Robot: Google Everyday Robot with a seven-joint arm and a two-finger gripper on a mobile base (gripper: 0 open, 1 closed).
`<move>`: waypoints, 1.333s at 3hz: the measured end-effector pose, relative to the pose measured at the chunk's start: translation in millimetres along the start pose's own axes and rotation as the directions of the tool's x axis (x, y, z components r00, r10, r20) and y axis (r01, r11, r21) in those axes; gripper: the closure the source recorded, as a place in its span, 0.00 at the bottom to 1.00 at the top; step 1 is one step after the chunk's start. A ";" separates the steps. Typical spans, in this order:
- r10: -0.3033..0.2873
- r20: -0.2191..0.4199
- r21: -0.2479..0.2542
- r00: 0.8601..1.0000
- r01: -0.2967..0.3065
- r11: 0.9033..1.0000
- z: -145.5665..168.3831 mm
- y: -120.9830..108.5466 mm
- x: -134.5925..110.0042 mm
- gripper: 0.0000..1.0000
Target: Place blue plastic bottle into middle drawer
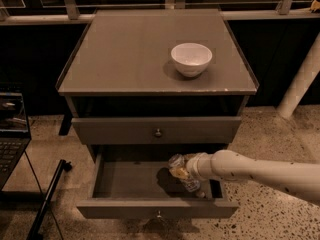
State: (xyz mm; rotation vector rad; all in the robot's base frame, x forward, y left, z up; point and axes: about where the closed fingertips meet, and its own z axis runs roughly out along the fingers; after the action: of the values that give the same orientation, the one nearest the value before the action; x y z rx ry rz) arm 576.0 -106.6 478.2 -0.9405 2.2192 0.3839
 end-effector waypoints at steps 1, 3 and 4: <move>-0.002 -0.007 -0.001 1.000 0.002 1.000 1.6 -0.6 1.9 0.82; -0.002 -0.007 -0.001 1.000 0.002 1.000 1.7 -0.5 1.9 0.34; -0.003 -0.007 -0.001 1.000 0.003 1.000 1.7 -0.5 1.9 0.11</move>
Offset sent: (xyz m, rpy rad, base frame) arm 0.0002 -0.0006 -0.0025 -0.0058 0.0038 0.0022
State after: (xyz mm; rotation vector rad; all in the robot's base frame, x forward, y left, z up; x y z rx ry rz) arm 576.2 -107.1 475.6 -0.9463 2.2241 0.3809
